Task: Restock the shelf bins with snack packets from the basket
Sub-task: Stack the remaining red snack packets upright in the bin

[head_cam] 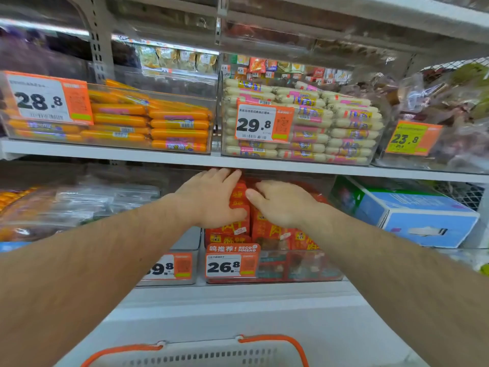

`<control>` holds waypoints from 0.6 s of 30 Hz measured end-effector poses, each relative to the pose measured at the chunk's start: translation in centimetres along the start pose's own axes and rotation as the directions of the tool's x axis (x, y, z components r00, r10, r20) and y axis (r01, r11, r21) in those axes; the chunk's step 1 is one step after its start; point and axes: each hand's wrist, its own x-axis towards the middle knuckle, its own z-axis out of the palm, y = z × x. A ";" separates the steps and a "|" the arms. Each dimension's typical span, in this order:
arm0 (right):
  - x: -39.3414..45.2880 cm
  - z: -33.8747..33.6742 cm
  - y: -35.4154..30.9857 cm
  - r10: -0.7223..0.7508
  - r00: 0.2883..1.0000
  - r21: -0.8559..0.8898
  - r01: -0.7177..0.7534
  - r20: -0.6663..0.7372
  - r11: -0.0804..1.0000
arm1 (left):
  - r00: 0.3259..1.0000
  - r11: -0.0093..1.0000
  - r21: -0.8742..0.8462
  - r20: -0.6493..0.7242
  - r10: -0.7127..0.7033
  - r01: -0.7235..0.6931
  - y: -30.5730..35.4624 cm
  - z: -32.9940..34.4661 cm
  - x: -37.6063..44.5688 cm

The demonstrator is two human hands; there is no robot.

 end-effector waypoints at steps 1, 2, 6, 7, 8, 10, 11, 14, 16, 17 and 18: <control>0.1 0.2 0.4 0.026 1.000 0.025 -0.026 0.015 0.999 | 0.999 1.000 0.012 0.042 -0.013 0.013 -0.1 0.1 0.1; 0.1 0.4 0.9 0.050 0.999 0.054 -0.051 0.014 0.997 | 0.996 1.000 0.005 0.083 -0.028 0.027 -0.2 0.2 0.2; -0.2 1.0 2.0 0.058 0.998 0.075 -0.056 -0.030 0.996 | 0.991 0.998 -0.013 0.118 -0.066 0.068 -0.3 0.7 0.1; -0.2 1.0 2.0 0.037 0.997 0.043 -0.034 -0.066 0.998 | 0.992 0.997 -0.002 0.102 -0.072 0.073 -0.3 0.9 0.2; 0.0 1.1 1.9 0.011 0.995 0.006 -0.010 -0.101 1.000 | 0.993 0.997 0.007 0.091 -0.079 0.078 -0.2 1.0 0.4; 0.5 1.3 1.7 -0.019 0.993 -0.028 0.016 -0.117 0.999 | 0.989 0.995 -0.015 0.105 -0.100 0.103 0.0 1.1 1.0; 0.8 1.4 1.6 -0.011 0.996 -0.023 0.009 -0.090 1.000 | 0.985 0.992 -0.040 0.130 -0.114 0.120 0.1 1.1 1.3; 1.1 2.0 1.7 0.047 0.999 0.039 -0.047 0.001 0.998 | 0.965 0.978 -0.118 0.219 -0.145 0.174 0.3 0.6 2.0; 1.0 2.1 1.8 0.082 0.996 0.086 -0.084 0.016 0.993 | 0.962 0.972 -0.143 0.226 -0.153 0.188 0.4 0.5 1.9; 0.9 2.1 1.8 0.095 0.995 0.098 -0.096 0.023 0.991 | 0.964 0.972 -0.143 0.215 -0.156 0.189 0.4 0.5 1.9; 0.9 2.0 1.8 0.102 0.995 0.099 -0.104 0.022 0.990 | 0.967 0.974 -0.131 0.201 -0.157 0.186 0.4 0.6 1.8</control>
